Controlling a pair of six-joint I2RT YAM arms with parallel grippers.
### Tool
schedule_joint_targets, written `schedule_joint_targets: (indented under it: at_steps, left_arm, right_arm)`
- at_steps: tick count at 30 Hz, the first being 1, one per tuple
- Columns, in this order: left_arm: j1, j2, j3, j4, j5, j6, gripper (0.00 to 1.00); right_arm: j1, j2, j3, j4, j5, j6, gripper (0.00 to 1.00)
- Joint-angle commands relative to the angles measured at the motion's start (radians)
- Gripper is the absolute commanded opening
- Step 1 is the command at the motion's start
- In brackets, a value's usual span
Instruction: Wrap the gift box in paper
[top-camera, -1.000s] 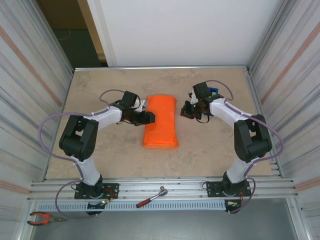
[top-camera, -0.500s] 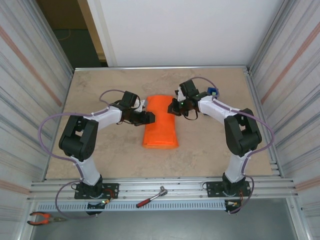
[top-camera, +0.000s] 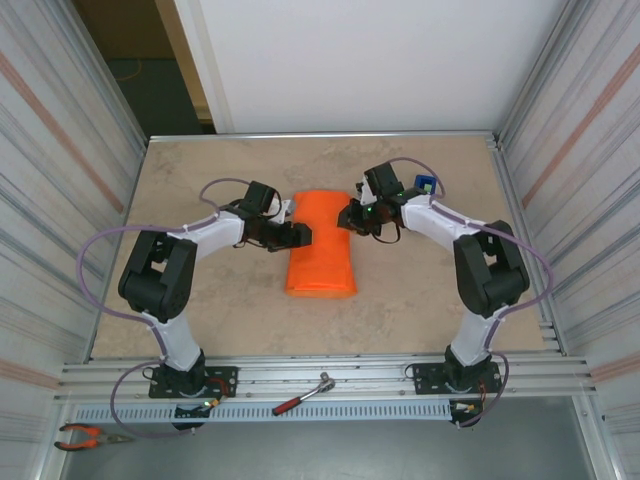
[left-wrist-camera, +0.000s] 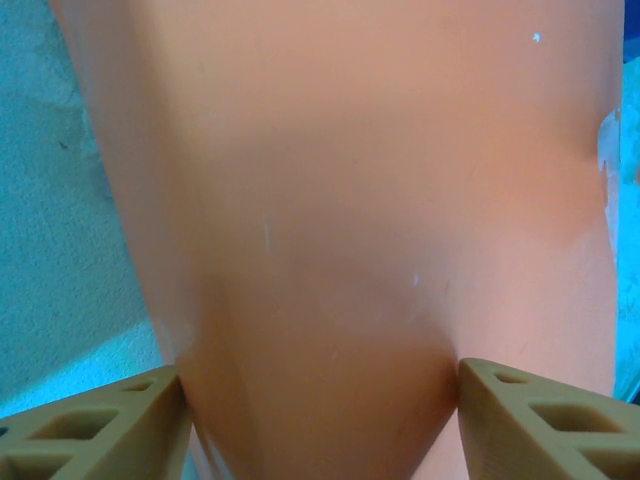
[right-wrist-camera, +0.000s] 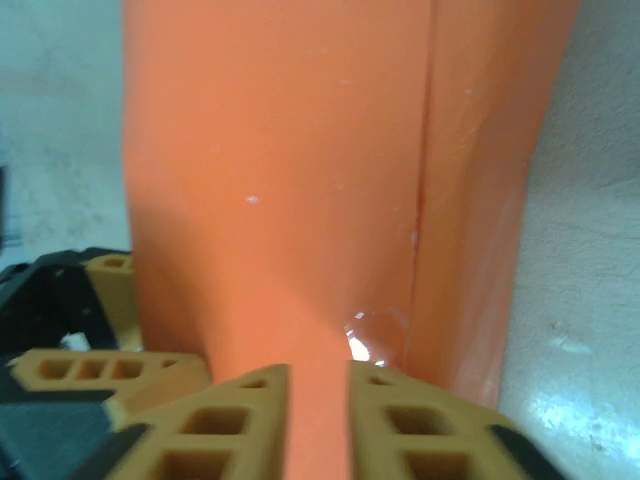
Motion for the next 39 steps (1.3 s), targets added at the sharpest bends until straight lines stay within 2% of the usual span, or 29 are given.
schedule_joint_targets:
  at_steps: [1, 2, 5, 9, 15, 20, 27, 32, 39]
  left_arm:
    - [-0.011, -0.036, 0.02, -0.137, -0.017, 0.048, 0.72]
    - [-0.006, -0.055, 0.041, -0.143, -0.002, 0.048, 0.73]
    - [0.013, -0.107, 0.083, -0.167, 0.03, 0.044, 0.75]
    - [0.031, -0.17, 0.058, -0.163, 0.055, 0.016, 0.77]
    - [0.032, -0.272, -0.108, -0.096, 0.07, -0.057, 0.78]
    - [0.023, -0.326, -0.243, -0.044, 0.056, -0.09, 0.79]
    - [-0.05, -0.325, -0.288, 0.027, 0.043, -0.15, 0.79]
    - [-0.055, -0.358, -0.284, 0.009, 0.034, -0.142, 0.8]
    - [0.003, -0.368, -0.258, -0.004, 0.036, -0.134, 0.81]
  right_arm:
    - [0.002, -0.115, -0.036, -0.021, 0.009, 0.01, 0.46]
    - [0.007, -0.137, -0.057, -0.02, 0.025, 0.015, 0.56]
    - [0.026, -0.195, -0.12, -0.016, 0.071, 0.036, 0.72]
    - [0.071, -0.25, -0.199, -0.002, 0.129, 0.084, 0.84]
    - [0.201, -0.275, -0.256, -0.018, 0.251, 0.167, 1.0]
    - [0.313, -0.236, -0.242, -0.077, 0.379, 0.247, 0.98]
    - [0.409, -0.134, -0.154, -0.074, 0.371, 0.288, 0.99]
    - [0.367, -0.227, -0.2, -0.082, 0.387, 0.28, 0.98]
    - [0.227, -0.358, -0.291, -0.078, 0.345, 0.266, 0.99]
